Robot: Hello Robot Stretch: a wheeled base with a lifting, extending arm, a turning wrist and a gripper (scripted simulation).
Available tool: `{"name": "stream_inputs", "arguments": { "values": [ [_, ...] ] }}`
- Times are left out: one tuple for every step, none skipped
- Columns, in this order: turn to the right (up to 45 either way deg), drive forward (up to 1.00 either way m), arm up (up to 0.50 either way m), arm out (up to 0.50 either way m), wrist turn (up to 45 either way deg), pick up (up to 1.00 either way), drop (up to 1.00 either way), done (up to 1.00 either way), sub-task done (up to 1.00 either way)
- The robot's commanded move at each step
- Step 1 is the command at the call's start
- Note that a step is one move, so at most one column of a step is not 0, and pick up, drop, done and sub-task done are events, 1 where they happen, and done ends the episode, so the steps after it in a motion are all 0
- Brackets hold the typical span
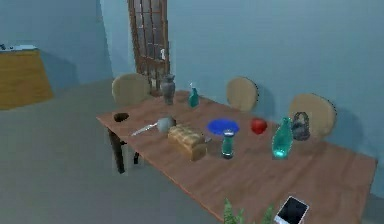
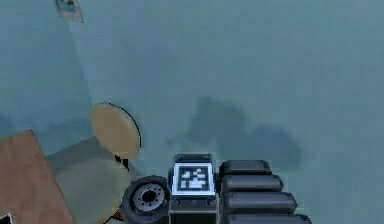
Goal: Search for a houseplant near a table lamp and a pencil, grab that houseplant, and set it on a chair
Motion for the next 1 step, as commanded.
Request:
{"name": "stream_inputs", "arguments": {
  "values": [
    [45.0,0.00,0.00,0.00,0.0,0.00,0.00,0.00,0.00]
  ]
}}
